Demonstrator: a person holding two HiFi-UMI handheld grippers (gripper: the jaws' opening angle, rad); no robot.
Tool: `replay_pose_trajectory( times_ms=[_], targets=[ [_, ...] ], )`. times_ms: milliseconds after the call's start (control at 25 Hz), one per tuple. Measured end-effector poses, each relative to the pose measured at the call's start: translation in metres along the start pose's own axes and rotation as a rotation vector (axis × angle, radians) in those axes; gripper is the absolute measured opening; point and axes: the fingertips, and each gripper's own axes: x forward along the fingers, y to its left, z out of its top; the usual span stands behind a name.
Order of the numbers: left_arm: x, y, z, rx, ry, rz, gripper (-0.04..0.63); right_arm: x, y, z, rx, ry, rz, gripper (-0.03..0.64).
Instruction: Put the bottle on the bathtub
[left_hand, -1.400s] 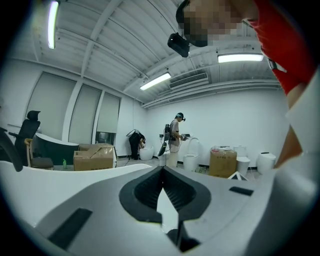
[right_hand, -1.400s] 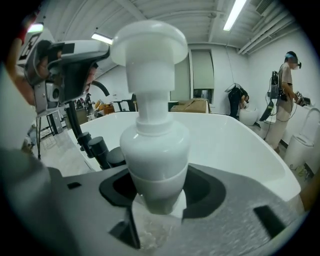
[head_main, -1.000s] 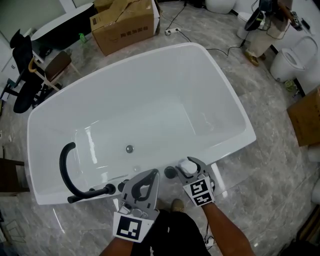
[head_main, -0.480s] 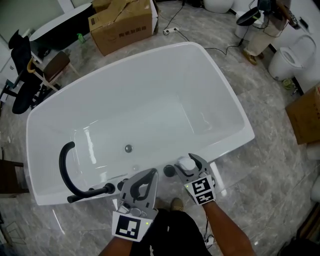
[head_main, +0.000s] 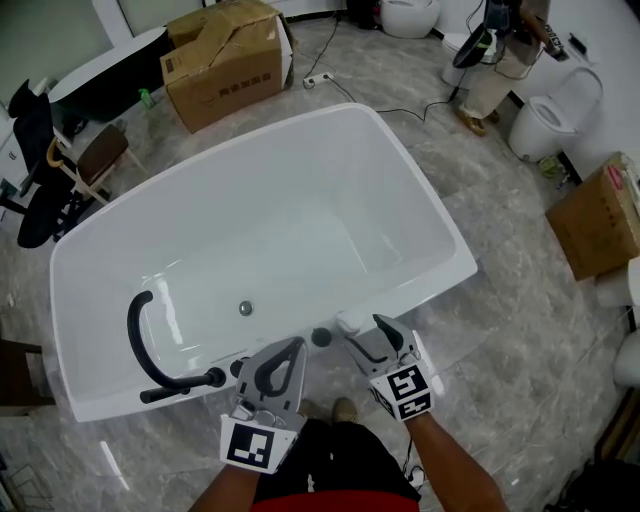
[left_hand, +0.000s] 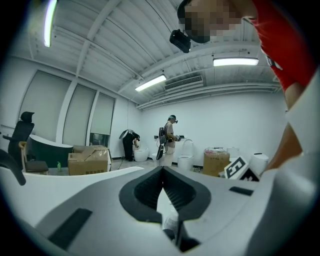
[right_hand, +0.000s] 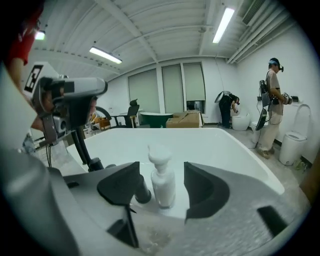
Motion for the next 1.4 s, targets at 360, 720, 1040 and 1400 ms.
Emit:
replay_pose_trajectory(
  times_ms=[360,720,1040,1400],
  targets=[
    [-0.026,-0.031,0.046,-0.009,-0.049,-0.055,0.011,-0.089,0.039,0.106,0.074,-0.251,0.001,0.15],
    [-0.041,-0.057,0.096,0.02,-0.13,-0.098,0.011,-0.149,0.064,0.167,0.037,-0.398,0.028,0.035],
    [-0.049,-0.081,0.115,0.027,-0.162,-0.147,0.011,-0.178,0.072,0.184,0.002,-0.44,0.025,0.006],
    [-0.051,-0.086,0.119,0.036,-0.166,-0.139,0.011,-0.185,0.068,0.185,-0.003,-0.451,0.017,0.005]
  ],
)
